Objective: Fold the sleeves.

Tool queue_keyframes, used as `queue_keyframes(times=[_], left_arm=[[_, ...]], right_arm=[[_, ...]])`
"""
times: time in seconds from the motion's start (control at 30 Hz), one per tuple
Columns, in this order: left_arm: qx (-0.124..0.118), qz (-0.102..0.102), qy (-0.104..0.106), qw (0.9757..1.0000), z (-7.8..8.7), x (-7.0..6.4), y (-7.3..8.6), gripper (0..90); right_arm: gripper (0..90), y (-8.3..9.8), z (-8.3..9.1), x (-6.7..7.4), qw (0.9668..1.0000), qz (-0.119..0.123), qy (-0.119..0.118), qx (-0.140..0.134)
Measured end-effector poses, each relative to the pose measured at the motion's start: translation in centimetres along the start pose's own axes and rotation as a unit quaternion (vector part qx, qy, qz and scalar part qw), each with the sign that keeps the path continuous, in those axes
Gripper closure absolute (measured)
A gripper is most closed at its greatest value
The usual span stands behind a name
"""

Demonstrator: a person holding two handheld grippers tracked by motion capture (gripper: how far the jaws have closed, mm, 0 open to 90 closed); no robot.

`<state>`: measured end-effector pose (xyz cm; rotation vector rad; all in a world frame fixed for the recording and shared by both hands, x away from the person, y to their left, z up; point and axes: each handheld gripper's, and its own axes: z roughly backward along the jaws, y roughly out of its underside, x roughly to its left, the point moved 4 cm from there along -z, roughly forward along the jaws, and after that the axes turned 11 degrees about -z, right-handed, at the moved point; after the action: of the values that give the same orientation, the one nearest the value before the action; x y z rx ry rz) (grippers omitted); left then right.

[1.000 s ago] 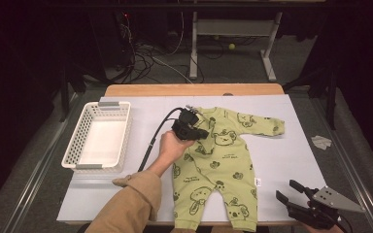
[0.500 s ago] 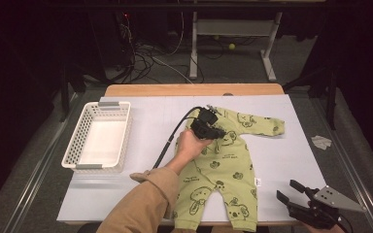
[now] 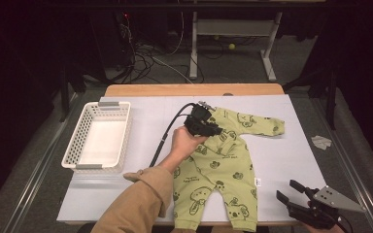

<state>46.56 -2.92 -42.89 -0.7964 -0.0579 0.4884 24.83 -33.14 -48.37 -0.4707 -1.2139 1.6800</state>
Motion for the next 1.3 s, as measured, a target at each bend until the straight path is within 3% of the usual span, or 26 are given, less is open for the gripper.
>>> queue_keyframes(times=[0.4, 0.53, 0.63, 0.8, 1.07, 1.17, 1.3], left_arm=[[0.001, 0.014, -0.025, 0.9996, 1.9, 1.1, 1.9, 57.7], [-0.010, 0.020, -0.026, 0.9994, 2.9, 1.1, 2.3, 52.8], [0.010, 0.012, -0.045, 0.9989, 3.1, 1.3, 2.7, 49.9], [0.010, 0.014, -0.051, 0.9985, 3.8, 1.5, 3.1, 45.8], [0.000, 0.015, -0.048, 0.9987, 5.1, 1.2, 3.8, 43.6], [-0.014, 0.024, -0.044, 0.9986, 5.6, 0.9, 4.2, 42.9], [-0.021, 0.022, -0.053, 0.9981, 6.1, 0.6, 4.9, 41.8]], right_arm=[[35.6, 0.0, 0.0, 0.0, 1.0000, 0.001, 0.001, 0.001], [35.5, 0.0, -0.1, 0.0, 1.0000, 0.001, 0.001, 0.002], [35.5, 0.0, -0.1, 0.1, 1.0000, 0.002, 0.002, 0.004], [35.6, 0.0, -0.1, 0.1, 1.0000, 0.004, 0.001, 0.005], [35.8, 0.0, -0.1, 0.2, 1.0000, 0.006, 0.002, 0.004], [35.9, 0.0, -0.2, 0.2, 1.0000, 0.006, 0.000, 0.006], [36.1, 0.0, -0.2, 0.3, 0.9999, 0.008, -0.001, 0.008]])
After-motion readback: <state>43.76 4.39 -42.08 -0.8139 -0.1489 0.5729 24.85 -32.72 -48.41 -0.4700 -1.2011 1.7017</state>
